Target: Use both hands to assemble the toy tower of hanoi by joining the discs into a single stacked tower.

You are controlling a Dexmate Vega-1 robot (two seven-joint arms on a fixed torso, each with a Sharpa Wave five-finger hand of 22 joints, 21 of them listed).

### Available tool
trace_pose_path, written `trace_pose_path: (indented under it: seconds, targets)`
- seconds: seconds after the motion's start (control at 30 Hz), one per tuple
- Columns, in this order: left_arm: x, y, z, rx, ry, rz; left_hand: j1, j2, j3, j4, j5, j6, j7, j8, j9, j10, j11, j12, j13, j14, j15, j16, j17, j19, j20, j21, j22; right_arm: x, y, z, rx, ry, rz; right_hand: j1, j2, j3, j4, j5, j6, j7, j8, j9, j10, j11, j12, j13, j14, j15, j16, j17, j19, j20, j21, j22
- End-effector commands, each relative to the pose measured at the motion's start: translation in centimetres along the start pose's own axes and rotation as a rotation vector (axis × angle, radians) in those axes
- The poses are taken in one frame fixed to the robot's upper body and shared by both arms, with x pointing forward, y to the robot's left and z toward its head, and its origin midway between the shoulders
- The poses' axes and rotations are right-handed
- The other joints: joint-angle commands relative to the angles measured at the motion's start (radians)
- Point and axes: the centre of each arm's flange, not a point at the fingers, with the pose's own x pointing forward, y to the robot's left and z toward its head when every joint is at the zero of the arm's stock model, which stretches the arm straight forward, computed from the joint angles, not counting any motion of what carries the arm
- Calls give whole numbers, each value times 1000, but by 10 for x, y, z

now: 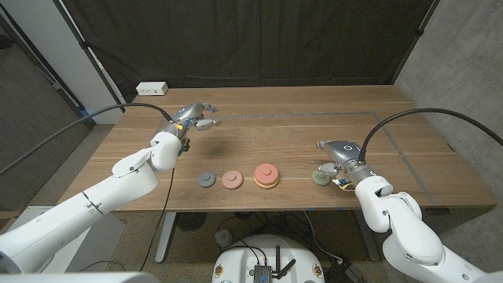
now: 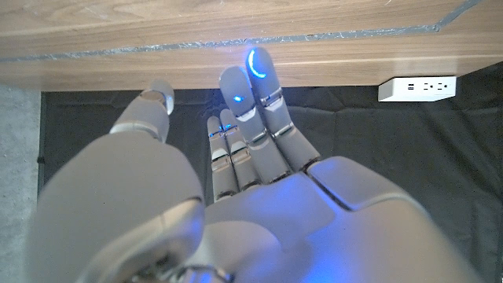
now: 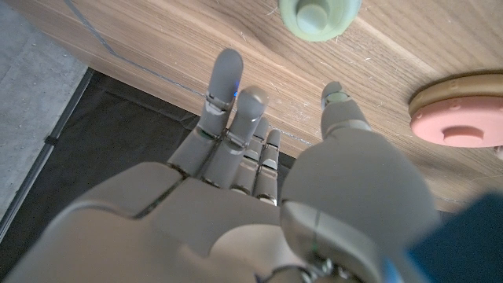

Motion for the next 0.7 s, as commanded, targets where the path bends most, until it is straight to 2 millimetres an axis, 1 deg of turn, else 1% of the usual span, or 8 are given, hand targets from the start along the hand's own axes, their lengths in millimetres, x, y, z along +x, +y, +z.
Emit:
trace_pose_path:
  seconds: [0.03,0.1,0.27,0.47,0.53,0.57,0.7]
  targets:
    - [5,16,10,140,-22,-106,4,-9,3,-3,2,-9,5,1,4,-10,4,0,1,-6,-53,8,1,-6,-113,6,1,-1,2,3,9,11,-12,13,0,9,0,7,6,0,-5,4,8,6,5,8,-6,-19,-3,-3,2,-82,7,2]
    - [6,17,13,185,-41,-138,4,-9,2,-2,2,-12,7,0,4,-13,5,-1,1,-8,-53,7,0,-8,-113,6,1,0,2,3,6,13,-14,13,-1,9,0,7,7,0,-5,4,8,6,5,9,-2,-19,1,2,2,-82,7,2]
    - [3,17,17,228,-75,-179,1,-9,1,3,1,-23,4,-3,4,-28,3,-6,1,-13,-53,3,-5,-15,-111,4,1,0,0,5,3,14,-16,13,0,9,1,7,9,-3,-5,4,9,5,5,11,-2,-19,3,4,1,-82,7,2]
    - [0,17,18,263,-91,-210,-3,-9,-1,7,1,-26,3,-2,4,-28,2,-4,1,-13,-53,3,-6,-17,-110,4,0,0,1,6,5,17,-16,11,1,10,2,6,9,-5,-5,4,10,6,4,13,-3,-18,3,4,1,-82,8,1]
    - [-3,17,18,269,-99,-222,-5,-9,-1,8,0,-27,4,-2,4,-28,2,-4,2,-13,-53,4,-6,-17,-110,4,0,0,1,7,9,18,-14,10,0,10,2,6,9,-1,-6,4,10,5,4,15,-9,-19,-2,-2,3,-82,12,5]
    - [-3,17,18,268,-100,-222,-5,-9,-1,8,0,-27,4,-2,4,-28,2,-4,2,-13,-53,5,-5,-17,-110,4,0,0,1,7,9,18,-14,10,0,10,2,5,10,-3,-5,4,13,1,4,17,-5,-19,1,1,2,-82,12,5]
    - [-8,16,16,262,-106,-235,-8,-9,-3,10,0,-27,4,1,3,-27,3,-2,2,-14,-53,5,-6,-17,-110,5,0,1,1,8,8,14,-11,9,1,10,3,5,12,-5,-5,4,15,1,4,19,-10,-19,-4,-3,-1,-82,11,4]
